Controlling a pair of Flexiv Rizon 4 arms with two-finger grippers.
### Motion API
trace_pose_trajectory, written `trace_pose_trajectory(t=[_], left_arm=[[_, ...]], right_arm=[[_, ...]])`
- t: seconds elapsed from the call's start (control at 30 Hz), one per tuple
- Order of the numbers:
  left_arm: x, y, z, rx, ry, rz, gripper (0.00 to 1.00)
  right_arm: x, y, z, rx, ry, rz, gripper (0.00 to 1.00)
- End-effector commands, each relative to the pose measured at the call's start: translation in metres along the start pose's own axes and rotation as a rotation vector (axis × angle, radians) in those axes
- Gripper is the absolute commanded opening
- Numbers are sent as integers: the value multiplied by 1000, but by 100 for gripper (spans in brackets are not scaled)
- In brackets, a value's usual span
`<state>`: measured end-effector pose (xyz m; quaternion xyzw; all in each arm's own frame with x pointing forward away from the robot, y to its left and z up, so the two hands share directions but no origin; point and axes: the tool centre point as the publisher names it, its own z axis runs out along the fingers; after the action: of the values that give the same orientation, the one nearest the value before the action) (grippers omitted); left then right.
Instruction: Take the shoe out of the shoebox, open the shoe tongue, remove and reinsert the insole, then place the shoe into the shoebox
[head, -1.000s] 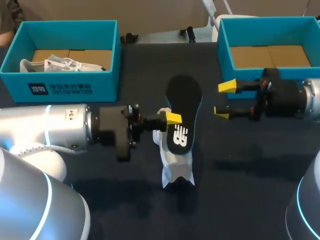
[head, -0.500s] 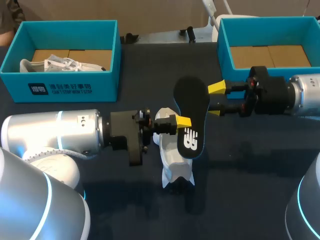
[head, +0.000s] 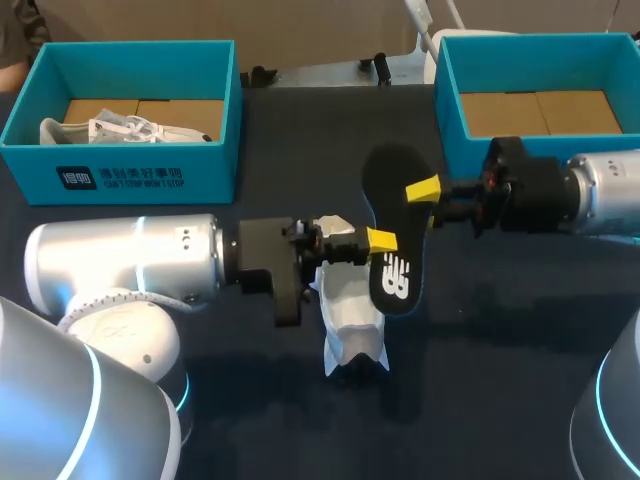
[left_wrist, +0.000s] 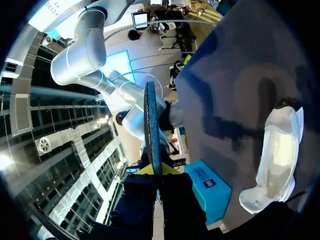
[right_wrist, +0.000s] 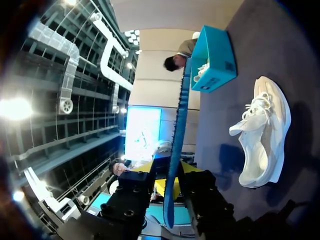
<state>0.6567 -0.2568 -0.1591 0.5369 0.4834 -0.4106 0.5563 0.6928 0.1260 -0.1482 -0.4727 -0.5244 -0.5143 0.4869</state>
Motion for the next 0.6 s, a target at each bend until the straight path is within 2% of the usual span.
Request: trace_pose_trajectory(t=[0.03,0.07,0.13,0.33,0.37,0.4,0.43,0.6], left_arm=[[1,1,7,-1,7,1,0],[1,0,8,1,7,1,0],[2,-1,9,3,9,2,0],[3,-7,8,6,17,-13,0],[3,-7,8,4,16,-17,33],[2,-8,7,2,16,-21,71],[1,-7,5,0,16,-27,100],[-1,-7,-2,-3,24,-45,100]], right_arm=[[-2,0,0,1,3,1,17],[-3,0,0,1,5,1,14],[-3,0,1,2,6,2,1],[-5,1,1,7,5,3,0],[-5,1,1,7,5,4,0],[-5,1,1,8,5,4,0],[-6,2,0,7,5,6,0],[-8,2,-3,5,3,14,0]])
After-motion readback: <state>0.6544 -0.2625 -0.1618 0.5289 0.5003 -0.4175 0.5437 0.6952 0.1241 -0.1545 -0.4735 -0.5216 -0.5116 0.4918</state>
